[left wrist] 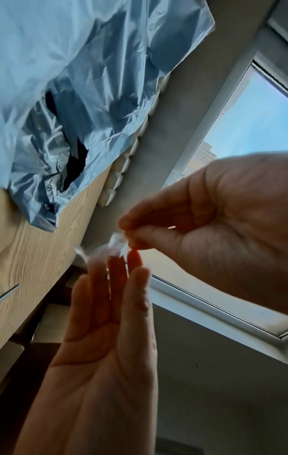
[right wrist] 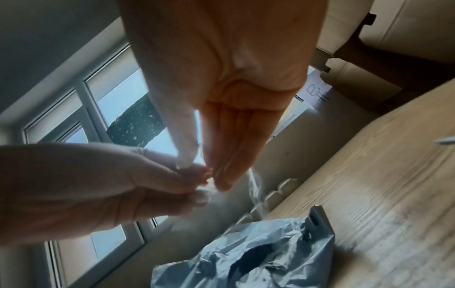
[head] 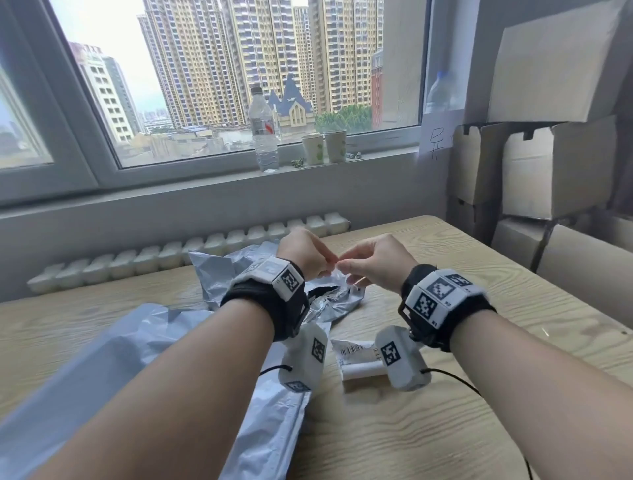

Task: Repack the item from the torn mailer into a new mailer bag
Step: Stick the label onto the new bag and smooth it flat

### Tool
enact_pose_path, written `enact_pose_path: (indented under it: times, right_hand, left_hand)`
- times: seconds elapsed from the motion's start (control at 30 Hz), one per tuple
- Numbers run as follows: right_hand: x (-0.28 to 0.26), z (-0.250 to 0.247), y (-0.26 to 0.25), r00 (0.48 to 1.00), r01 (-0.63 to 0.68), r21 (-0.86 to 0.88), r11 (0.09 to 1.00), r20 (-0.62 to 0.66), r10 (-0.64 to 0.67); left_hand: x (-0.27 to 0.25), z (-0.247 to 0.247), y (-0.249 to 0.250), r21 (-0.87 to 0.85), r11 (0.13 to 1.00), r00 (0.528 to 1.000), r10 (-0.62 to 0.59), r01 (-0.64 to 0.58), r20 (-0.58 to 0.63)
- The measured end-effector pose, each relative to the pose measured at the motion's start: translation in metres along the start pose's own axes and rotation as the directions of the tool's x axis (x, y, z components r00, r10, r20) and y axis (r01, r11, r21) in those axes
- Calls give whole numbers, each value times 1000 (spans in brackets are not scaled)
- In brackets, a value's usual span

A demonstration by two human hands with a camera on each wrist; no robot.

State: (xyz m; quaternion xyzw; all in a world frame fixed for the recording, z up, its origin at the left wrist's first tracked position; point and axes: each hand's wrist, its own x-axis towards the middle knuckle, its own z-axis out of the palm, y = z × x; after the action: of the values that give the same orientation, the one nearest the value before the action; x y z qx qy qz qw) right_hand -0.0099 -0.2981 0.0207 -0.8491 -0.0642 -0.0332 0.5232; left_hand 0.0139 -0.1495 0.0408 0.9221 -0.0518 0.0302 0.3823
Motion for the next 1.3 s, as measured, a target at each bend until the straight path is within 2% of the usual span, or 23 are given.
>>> enact_pose_path:
  times: [0.07, 0.13, 0.27, 0.33, 0.4, 0.47, 0.53, 0.6, 0.67, 0.83, 1.1, 1.2, 1.3]
  right_hand:
    - [4, 1, 4, 994, -38, -111, 993, -109, 26]
    - [6, -2, 8, 976, -106, -172, 979, -204, 70]
    - [6, -14, 12, 940, -174, -283, 943, -334, 73]
    - [7, -16, 13, 949, -178, -237, 955, -297, 103]
    - [7, -15, 12, 964, -177, -208, 962, -233, 127]
    - [6, -13, 12, 970, -166, -204, 965, -212, 122]
    - [3, -12, 11, 975, -156, -186, 970, -184, 121]
    - [-1, -10, 10, 983, -170, -195, 966, -98, 154]
    - [-6, -8, 12, 984, -179, -222, 959, -36, 175]
    - [-11, -10, 18, 981, -192, -223, 956, -34, 190]
    - [-16, -4, 2, 986, -155, -203, 967, 34, 165]
    - [-22, -1, -3, 984, -162, -153, 975, 49, 171]
    - [-34, 5, -5, 962, -196, -102, 975, 175, 211]
  left_hand:
    - [0, 1, 0, -34, 999, 998, -31, 33, 48]
    - [0, 1, -2, 4, 999, 993, -48, 48, 104]
    - [-1, -5, -10, 72, 997, 1000, 14, -13, -18]
    - [-2, -11, -12, 120, 993, 1000, 24, -25, 4]
    - [-4, -15, -14, 178, 983, 988, 18, -45, 151]
    - [-7, -14, -18, 320, 940, 945, 10, -121, 326]
    - [-13, -10, -26, 475, 857, 880, -54, -202, 473]
    - [-17, -5, -34, 547, 802, 816, -139, -240, 562]
    - [-20, -2, -37, 559, 787, 792, -156, -260, 590]
    - [-20, -4, -42, 626, 719, 821, -139, -300, 553]
    - [-18, -34, -45, 520, 841, 938, -45, -151, 344]
    - [-22, -62, -38, 470, 872, 977, 36, -133, 211]
    - [-27, -92, -32, 341, 935, 995, 86, -96, 43]
